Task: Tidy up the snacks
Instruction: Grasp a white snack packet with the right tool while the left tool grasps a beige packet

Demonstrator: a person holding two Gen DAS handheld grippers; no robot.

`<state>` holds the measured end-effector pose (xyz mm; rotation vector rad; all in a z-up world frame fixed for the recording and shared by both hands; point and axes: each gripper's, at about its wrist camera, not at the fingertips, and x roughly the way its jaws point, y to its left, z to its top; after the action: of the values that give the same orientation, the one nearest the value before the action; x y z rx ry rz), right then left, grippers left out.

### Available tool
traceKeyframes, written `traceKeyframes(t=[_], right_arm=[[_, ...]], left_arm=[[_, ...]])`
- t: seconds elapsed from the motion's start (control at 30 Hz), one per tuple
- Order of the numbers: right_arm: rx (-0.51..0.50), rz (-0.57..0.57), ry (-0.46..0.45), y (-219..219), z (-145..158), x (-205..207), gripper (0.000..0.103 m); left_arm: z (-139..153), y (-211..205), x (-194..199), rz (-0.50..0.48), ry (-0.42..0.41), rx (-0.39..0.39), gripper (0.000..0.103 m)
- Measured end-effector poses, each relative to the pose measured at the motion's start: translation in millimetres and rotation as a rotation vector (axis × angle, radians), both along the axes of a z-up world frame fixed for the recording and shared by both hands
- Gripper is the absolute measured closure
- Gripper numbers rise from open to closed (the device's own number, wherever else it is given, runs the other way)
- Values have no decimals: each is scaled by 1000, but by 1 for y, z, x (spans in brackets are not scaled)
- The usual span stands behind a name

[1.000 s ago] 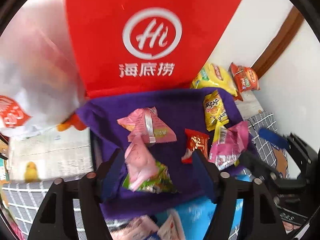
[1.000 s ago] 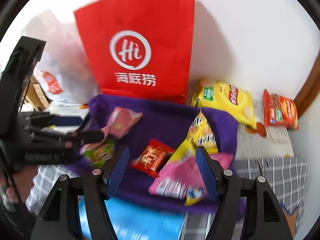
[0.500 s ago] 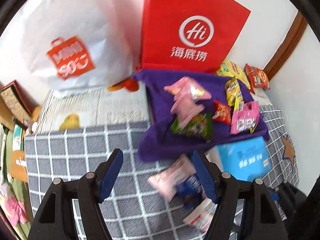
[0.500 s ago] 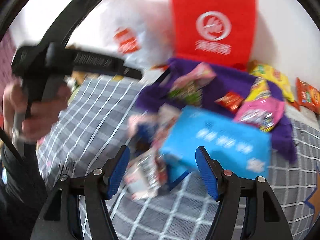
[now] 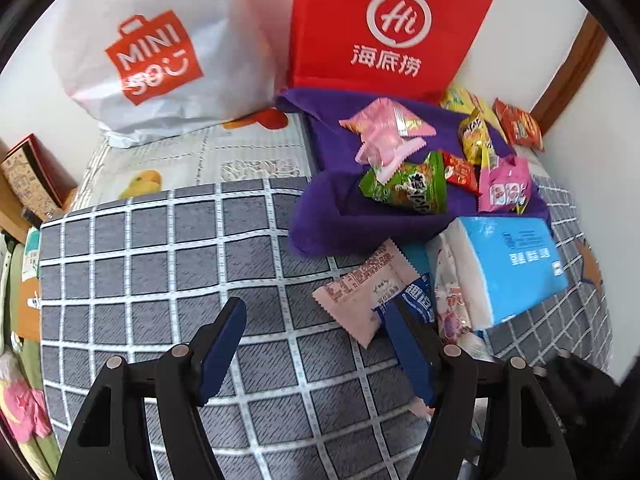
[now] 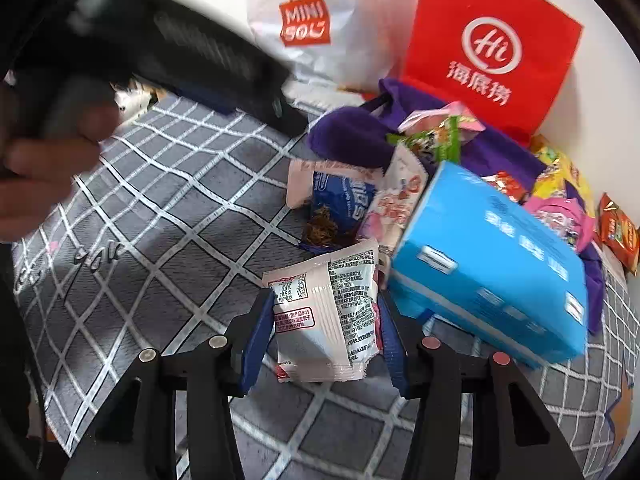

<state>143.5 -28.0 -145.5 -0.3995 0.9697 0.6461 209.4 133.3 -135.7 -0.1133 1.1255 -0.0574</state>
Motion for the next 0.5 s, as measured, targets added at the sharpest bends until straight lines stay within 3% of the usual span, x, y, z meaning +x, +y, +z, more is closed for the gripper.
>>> traceKeyframes(t=[0.1,0.23,0.43,0.5], right_arm=[[22,-1,-17,-17,11,-10,53],[79,-48,-15,-48,20,-19,53],[88,-164,-10,-91,16,-13,53],[88,-210,-1,-106,12,-8,53]], left_arm=[[-7,-5,11,18,-3,57,33],[-19,-12,28,16,17,65,34],[-36,-32,34,-62,34,45,34],[-40,-44,29,-130,58,46,33]])
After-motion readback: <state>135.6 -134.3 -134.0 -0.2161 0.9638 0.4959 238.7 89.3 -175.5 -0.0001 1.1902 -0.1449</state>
